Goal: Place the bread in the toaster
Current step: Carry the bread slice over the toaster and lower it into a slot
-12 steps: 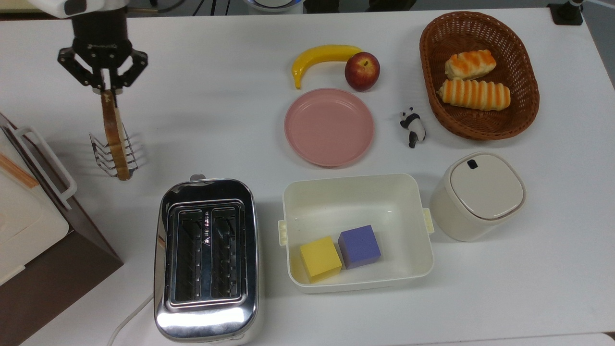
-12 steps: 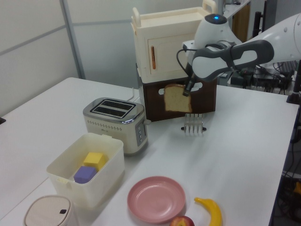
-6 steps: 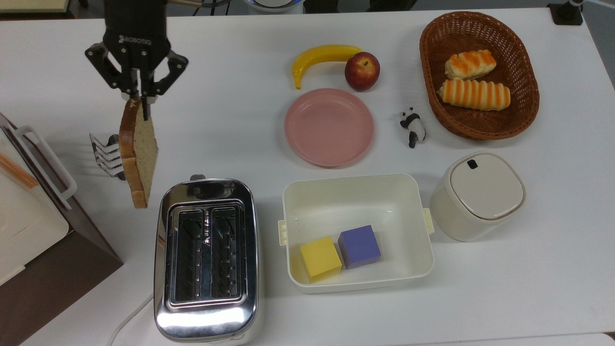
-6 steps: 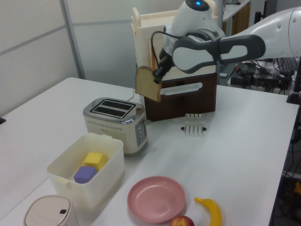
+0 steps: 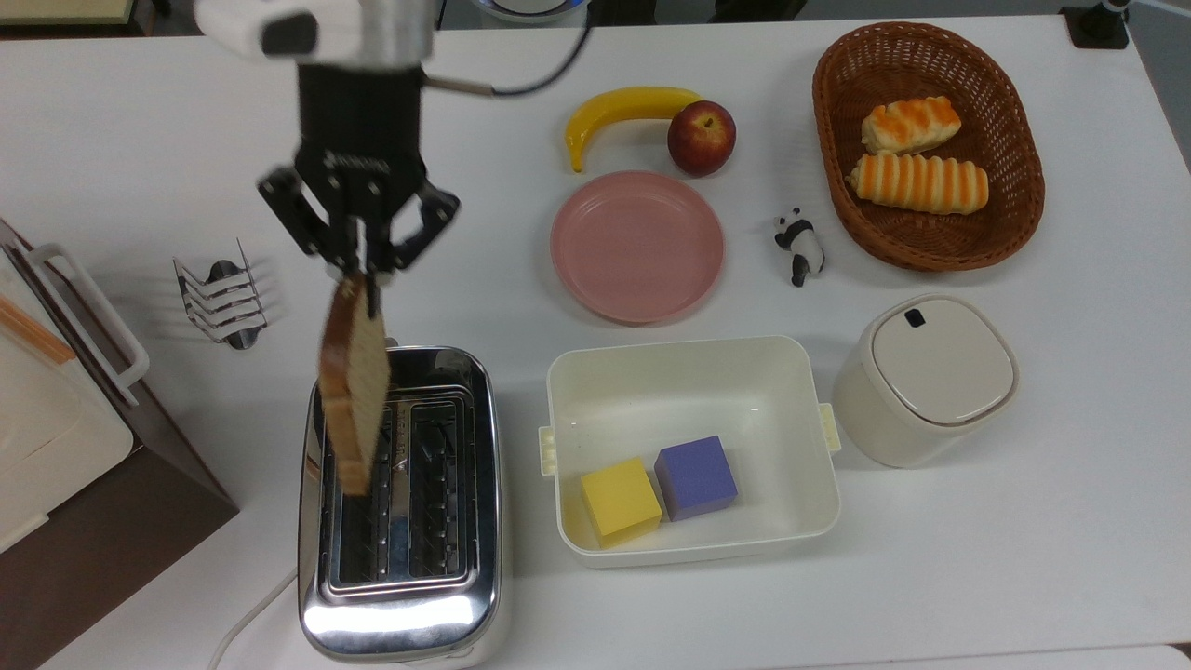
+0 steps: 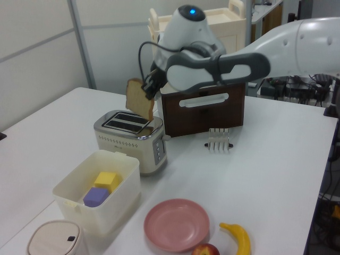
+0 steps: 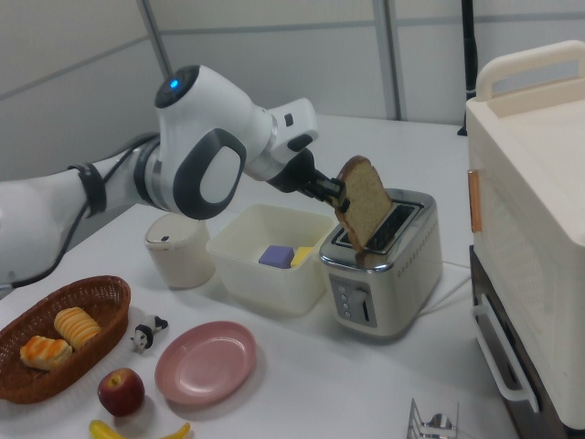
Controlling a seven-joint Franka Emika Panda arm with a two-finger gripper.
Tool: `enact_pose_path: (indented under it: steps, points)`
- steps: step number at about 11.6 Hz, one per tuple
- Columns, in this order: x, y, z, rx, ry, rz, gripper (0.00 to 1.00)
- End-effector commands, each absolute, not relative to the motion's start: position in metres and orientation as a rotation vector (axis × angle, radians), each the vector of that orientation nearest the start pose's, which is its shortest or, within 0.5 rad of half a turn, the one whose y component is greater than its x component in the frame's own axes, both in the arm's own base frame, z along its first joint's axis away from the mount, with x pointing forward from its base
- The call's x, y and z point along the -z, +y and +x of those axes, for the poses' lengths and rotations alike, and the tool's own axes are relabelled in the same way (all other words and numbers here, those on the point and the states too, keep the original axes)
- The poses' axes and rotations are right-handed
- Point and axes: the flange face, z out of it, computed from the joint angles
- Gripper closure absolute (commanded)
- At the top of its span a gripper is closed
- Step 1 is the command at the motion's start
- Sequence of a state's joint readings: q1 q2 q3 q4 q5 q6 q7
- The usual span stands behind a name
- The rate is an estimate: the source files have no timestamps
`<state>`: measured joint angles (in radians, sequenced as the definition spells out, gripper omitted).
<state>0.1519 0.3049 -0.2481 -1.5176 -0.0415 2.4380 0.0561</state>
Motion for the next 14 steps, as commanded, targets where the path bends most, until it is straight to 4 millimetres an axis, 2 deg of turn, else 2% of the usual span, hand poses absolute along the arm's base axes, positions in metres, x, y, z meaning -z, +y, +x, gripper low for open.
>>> enact_pose_path:
  steps: [1,7,12,14]
  points:
    - [-0.543,-0.018,0.721,1.095,0.158,-3.038,1.00]
    - [-0.559,-0.005,0.723,1.141,0.185,-2.974,1.00]
    - [-0.536,-0.005,0.729,1.097,0.165,-3.002,1.00]
    - [-0.532,-0.006,0.729,1.090,0.138,-3.016,0.94]
